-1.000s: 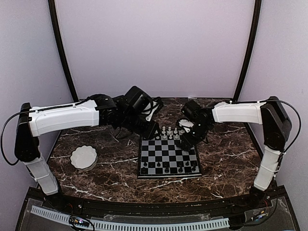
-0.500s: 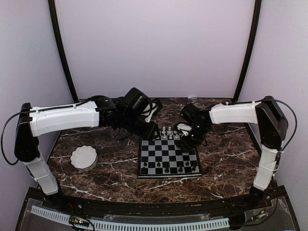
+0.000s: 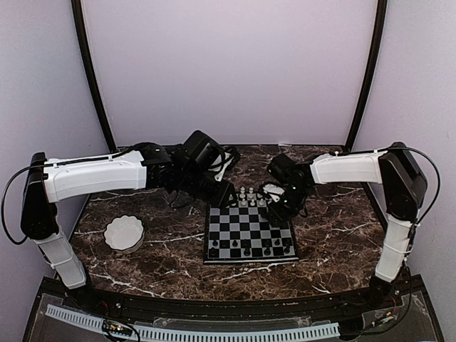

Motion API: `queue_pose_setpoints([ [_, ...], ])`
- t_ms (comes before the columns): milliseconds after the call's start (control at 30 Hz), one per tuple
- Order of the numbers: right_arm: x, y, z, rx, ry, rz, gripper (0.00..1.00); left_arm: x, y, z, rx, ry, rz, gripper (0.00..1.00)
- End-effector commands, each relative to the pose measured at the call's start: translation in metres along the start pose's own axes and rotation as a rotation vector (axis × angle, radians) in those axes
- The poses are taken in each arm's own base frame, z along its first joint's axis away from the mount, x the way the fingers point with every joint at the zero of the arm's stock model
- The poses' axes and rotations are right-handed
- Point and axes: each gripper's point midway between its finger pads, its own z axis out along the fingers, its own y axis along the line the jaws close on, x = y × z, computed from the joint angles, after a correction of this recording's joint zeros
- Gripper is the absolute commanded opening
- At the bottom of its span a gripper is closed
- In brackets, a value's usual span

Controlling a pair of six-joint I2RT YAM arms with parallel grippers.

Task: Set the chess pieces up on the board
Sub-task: Pick up the knight from the chessboard.

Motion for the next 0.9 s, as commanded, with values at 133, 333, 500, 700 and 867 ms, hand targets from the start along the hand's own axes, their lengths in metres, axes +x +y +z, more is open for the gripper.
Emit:
queue_pose_setpoints([
  [133, 0.024, -0.004, 0.0, 0.015, 0.07, 0.032, 0.34, -0.011, 0.0, -0.01, 0.019, -0.044, -0.013, 0.32],
  [333, 0.025, -0.002, 0.001, 0.004, 0.076, 0.037, 0.26, -0.01, -0.002, -0.008, 0.042, -0.031, -0.015, 0.32],
  [500, 0.026, 0.0, 0.001, -0.008, 0.074, 0.035, 0.14, -0.009, 0.0, -0.004, 0.044, -0.023, -0.017, 0.32],
  [700, 0.023, 0.017, -0.029, -0.048, 0.009, 0.013, 0.07, -0.011, 0.001, 0.002, 0.082, -0.001, -0.047, 0.32],
  [867, 0.014, 0.045, -0.057, -0.131, -0.095, -0.059, 0.07, -0.01, 0.0, 0.01, 0.178, 0.04, -0.122, 0.31],
])
